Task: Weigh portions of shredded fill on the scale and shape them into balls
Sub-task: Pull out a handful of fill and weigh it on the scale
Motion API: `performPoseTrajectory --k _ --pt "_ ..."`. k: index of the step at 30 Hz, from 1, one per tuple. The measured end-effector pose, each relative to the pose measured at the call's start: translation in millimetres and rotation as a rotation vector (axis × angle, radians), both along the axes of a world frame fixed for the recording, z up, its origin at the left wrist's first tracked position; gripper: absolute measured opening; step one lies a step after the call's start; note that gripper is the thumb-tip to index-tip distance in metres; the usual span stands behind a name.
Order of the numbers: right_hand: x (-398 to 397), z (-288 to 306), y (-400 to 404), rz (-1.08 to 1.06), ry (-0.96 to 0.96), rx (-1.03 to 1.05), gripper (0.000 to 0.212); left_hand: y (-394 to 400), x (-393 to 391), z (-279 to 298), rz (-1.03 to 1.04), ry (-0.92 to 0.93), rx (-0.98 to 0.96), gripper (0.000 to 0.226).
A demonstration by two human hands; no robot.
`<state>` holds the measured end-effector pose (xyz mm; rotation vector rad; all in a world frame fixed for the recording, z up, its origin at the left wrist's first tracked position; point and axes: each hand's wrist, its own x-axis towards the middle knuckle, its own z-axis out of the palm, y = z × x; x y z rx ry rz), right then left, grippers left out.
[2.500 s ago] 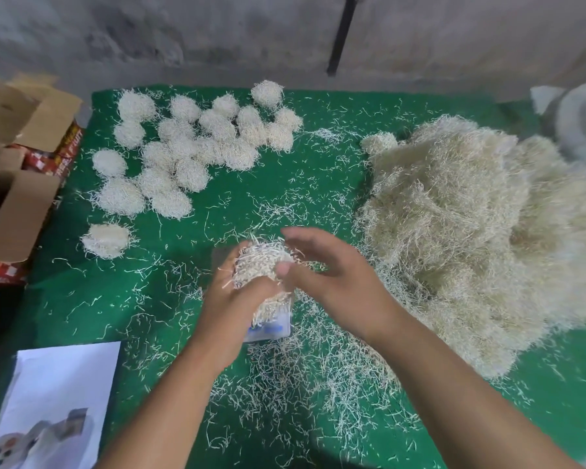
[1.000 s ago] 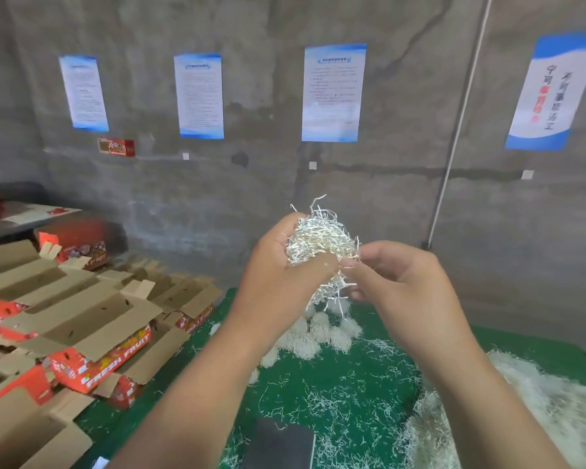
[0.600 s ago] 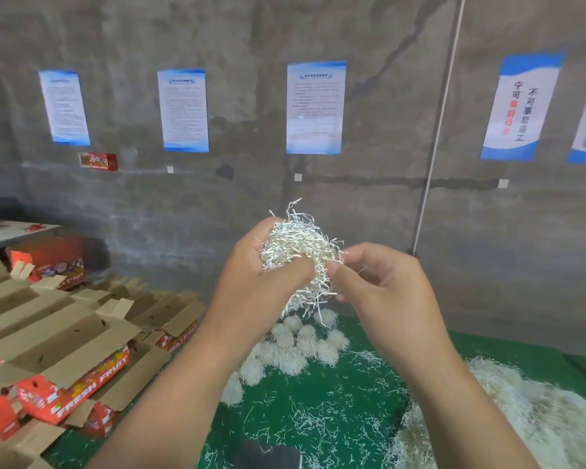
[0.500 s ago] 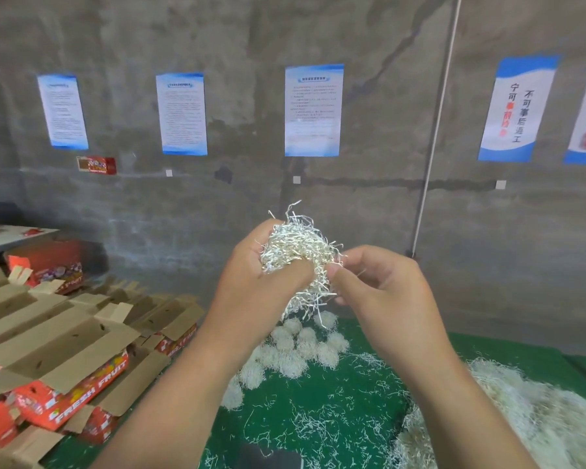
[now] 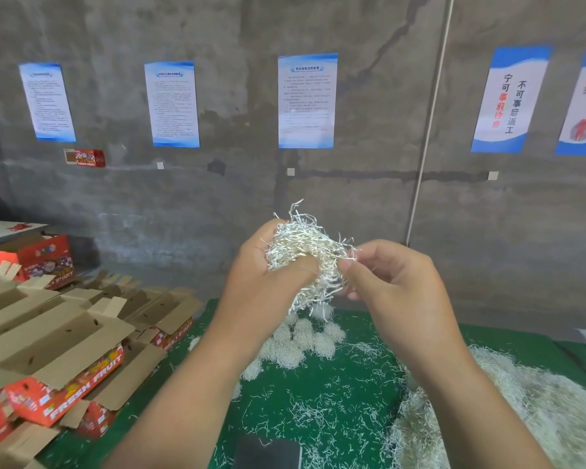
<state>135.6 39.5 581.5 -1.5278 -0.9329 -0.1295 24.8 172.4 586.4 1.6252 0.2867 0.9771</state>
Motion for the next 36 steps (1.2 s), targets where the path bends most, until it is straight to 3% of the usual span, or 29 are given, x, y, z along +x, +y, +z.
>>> performPoseTrajectory --k 8,12,15,19,36 --pt "4 -26 3 -0.016 0.083 -0.034 0.017 10 3 -31 -0.021 0.049 -0.156 0.067" --pt "6 -48 -1 -0.029 0.203 -0.050 0.017 19 3 -54 -0.028 0.052 -0.236 0.090" --pt "9 -63 -5 -0.057 0.239 -0.103 0.017 25 0 -69 -0.025 0.068 -0.310 0.076" --pt "17 -81 -8 -0.105 0.249 -0.136 0.018 30 1 -83 -0.014 0.091 -0.333 0.103" --pt "76 -166 -40 -0.181 0.755 0.082 0.003 76 -17 -124 0.152 0.027 -0.526 0.101"
